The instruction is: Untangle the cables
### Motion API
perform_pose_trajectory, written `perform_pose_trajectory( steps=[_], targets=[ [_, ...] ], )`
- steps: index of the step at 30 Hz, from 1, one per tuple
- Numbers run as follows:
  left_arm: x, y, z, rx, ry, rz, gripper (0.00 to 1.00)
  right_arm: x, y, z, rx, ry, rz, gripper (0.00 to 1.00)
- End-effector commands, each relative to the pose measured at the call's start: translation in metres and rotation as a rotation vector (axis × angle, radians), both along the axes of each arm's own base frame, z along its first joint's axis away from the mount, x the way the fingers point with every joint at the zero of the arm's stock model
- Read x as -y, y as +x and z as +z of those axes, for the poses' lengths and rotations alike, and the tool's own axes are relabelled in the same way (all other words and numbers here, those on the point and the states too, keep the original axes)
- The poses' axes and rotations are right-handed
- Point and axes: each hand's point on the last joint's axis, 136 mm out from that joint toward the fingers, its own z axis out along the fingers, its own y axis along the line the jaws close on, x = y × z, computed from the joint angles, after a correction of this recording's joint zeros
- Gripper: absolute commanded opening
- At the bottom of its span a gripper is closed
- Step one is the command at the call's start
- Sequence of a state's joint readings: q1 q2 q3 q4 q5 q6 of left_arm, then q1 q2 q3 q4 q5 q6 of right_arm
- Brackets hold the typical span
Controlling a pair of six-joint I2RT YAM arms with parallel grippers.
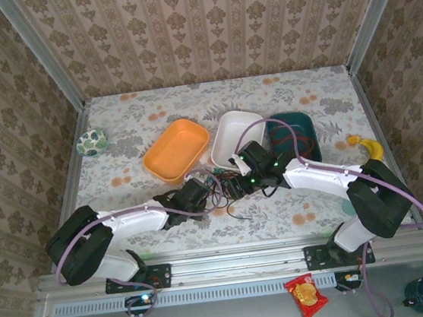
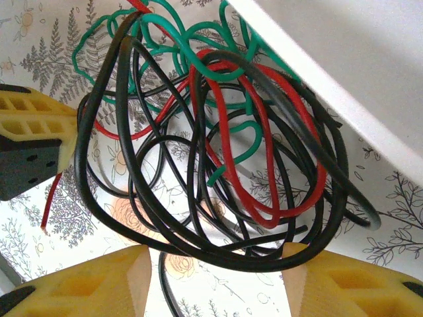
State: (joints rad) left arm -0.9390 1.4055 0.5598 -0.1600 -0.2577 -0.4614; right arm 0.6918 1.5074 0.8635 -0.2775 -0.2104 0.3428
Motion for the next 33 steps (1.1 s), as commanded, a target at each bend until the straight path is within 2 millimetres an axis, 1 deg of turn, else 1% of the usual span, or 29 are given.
perform_pose_trajectory(
  steps=[1,3,5,6,9,13,16,19,21,23,24,26,28,30,31,33],
  targets=[
    [0.001,-0.006,-0.003,-0.003,0.012,-0.043,0.0,0.001,0.003,0.004,0.001,-0.007,-0.004,0.55],
    [0.008,-0.007,0.017,0.017,-0.031,-0.074,0.0,0.0,0.003,0.002,-0.005,-0.006,-0.003,0.55],
    [0.023,-0.016,0.043,0.013,-0.116,-0.166,0.0,0.0,0.004,-0.001,-0.012,-0.012,-0.009,0.55],
    [0.029,-0.022,0.059,0.008,-0.158,-0.213,0.0,0.001,0.005,-0.003,-0.017,-0.016,-0.012,0.55],
    [0.04,-0.033,0.109,0.025,-0.259,-0.309,0.0,0.001,0.004,-0.009,-0.035,-0.014,-0.013,0.55],
    [0.039,-0.039,0.173,0.107,-0.35,-0.373,0.0,0.002,0.002,-0.014,-0.056,-0.017,-0.012,0.55],
    [0.036,-0.036,0.209,0.174,-0.409,-0.392,0.0,0.005,0.002,-0.016,-0.063,-0.014,-0.017,0.55],
    [0.035,-0.028,0.238,0.248,-0.475,-0.381,0.0,0.011,0.002,-0.016,-0.071,-0.008,-0.033,0.55],
    [0.035,-0.024,0.252,0.283,-0.514,-0.375,0.0,0.015,0.002,-0.01,-0.058,0.009,-0.041,0.55],
    [0.036,-0.021,0.257,0.299,-0.53,-0.371,0.0,0.02,0.006,0.006,-0.017,0.044,-0.058,0.56],
    [0.036,-0.019,0.257,0.301,-0.531,-0.367,0.0,0.022,0.009,0.019,0.019,0.074,-0.066,0.55],
    [0.037,-0.016,0.253,0.294,-0.525,-0.361,0.0,0.022,0.01,0.055,0.111,0.156,-0.051,0.56],
    [0.04,-0.014,0.247,0.275,-0.525,-0.362,0.0,0.014,0.003,0.095,0.192,0.251,0.016,0.56],
    [0.044,-0.014,0.243,0.257,-0.532,-0.366,0.0,0.004,-0.006,0.127,0.235,0.345,0.083,0.57],
    [0.047,-0.014,0.242,0.251,-0.539,-0.371,0.0,-0.002,-0.01,0.141,0.246,0.39,0.116,0.57],
    [0.05,-0.014,0.241,0.244,-0.554,-0.374,0.0,-0.014,-0.015,0.161,0.248,0.45,0.164,0.57]
  ],
)
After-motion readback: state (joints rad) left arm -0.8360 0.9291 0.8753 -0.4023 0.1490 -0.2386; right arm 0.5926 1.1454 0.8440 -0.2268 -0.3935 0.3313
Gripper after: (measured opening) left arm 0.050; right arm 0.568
